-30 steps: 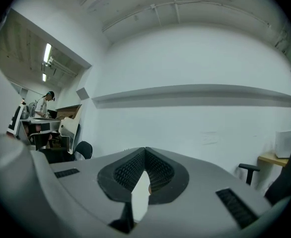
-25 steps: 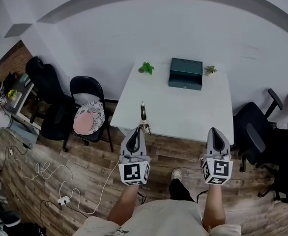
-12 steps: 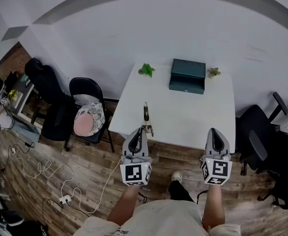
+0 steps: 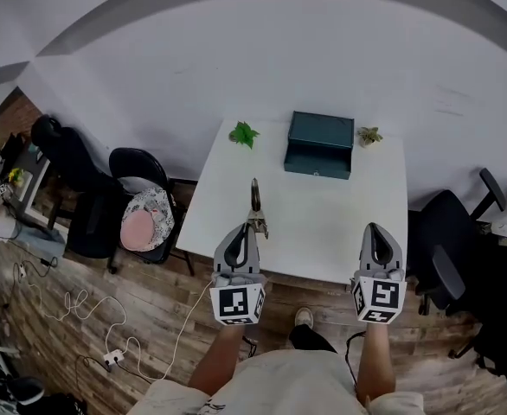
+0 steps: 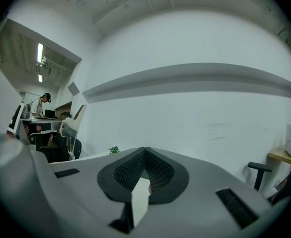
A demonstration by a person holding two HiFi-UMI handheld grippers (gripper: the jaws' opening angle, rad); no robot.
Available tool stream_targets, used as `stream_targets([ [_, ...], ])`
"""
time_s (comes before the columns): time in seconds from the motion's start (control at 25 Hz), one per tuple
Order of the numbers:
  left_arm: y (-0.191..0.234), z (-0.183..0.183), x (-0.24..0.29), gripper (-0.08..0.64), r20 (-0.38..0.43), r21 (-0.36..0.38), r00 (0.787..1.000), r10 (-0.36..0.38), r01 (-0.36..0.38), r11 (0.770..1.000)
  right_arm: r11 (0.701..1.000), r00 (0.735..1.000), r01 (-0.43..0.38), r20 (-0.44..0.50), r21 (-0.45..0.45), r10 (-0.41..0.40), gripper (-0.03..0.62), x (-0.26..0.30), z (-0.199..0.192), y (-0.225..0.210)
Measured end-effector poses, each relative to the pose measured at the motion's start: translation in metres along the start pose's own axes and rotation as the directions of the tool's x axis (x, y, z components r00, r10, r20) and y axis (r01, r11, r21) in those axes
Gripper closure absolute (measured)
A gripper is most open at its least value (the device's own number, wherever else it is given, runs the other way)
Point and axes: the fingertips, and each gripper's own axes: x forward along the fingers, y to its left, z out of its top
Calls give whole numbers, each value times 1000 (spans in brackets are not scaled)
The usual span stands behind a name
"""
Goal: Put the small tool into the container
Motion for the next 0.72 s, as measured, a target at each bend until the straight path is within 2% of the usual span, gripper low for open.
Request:
stream_targets([
  [0.44, -26, 9, 85, 552, 13, 22, 999, -30, 30, 999, 999, 999, 33, 19, 22, -33, 578, 57, 7, -61],
  [0.72, -36, 13, 112, 552, 19, 12, 999, -44, 43, 999, 998, 998, 45, 34, 33, -46, 577, 75, 10, -82],
])
